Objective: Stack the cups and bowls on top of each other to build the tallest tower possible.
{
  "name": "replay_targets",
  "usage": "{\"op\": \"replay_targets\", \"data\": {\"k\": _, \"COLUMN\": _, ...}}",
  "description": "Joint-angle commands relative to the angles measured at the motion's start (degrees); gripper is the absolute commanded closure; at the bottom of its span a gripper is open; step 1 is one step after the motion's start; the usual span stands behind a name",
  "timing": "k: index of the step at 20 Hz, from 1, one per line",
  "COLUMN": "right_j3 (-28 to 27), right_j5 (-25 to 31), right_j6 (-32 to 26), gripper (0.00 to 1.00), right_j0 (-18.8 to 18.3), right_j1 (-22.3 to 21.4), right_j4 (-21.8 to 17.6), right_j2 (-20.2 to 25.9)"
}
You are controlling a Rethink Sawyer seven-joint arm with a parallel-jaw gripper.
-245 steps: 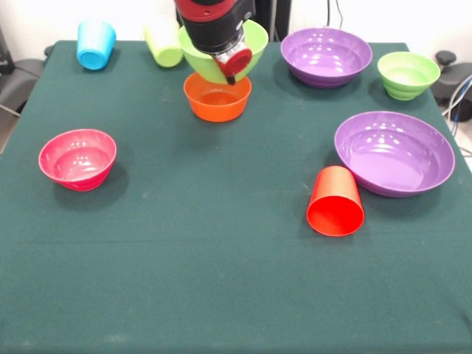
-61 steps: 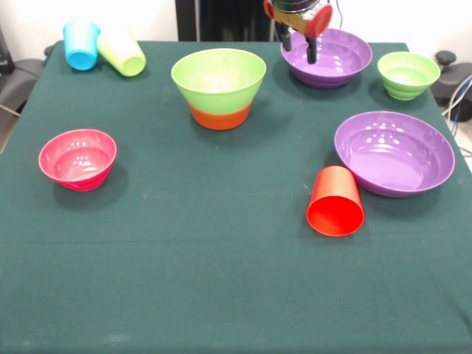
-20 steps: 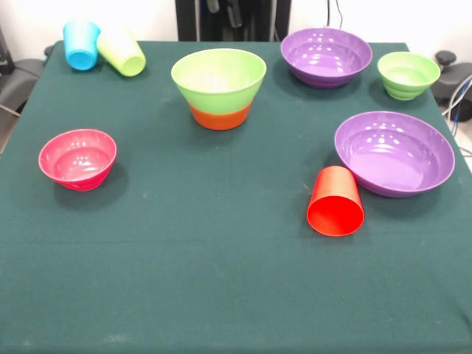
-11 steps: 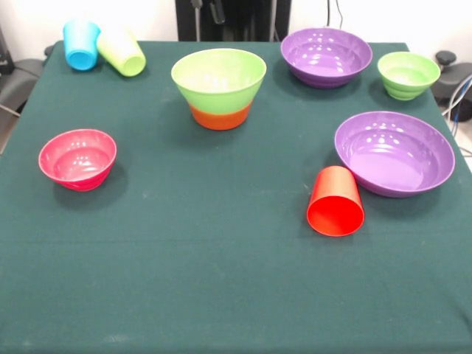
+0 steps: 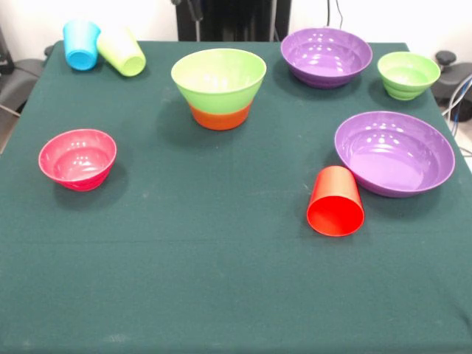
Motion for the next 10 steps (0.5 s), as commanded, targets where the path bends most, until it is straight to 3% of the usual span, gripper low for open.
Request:
{"op": "replay_targets", "data": {"k": 1, "right_j3": -5.97, "right_j5": 7.4, "right_j6": -9.62, "gripper": 0.0, "right_j0": -1.41, "right_j1": 3.63, "right_j4": -4.62, "right_j2": 5.96}}
{"op": "replay_targets", "data": {"k": 10, "right_j3": -8.37, "right_j5": 8.88, "right_j6": -12.92, "gripper": 0.0, "right_j0": -4.78, "right_j1": 5.04, "right_j4": -7.16, "right_j2": 8.0}}
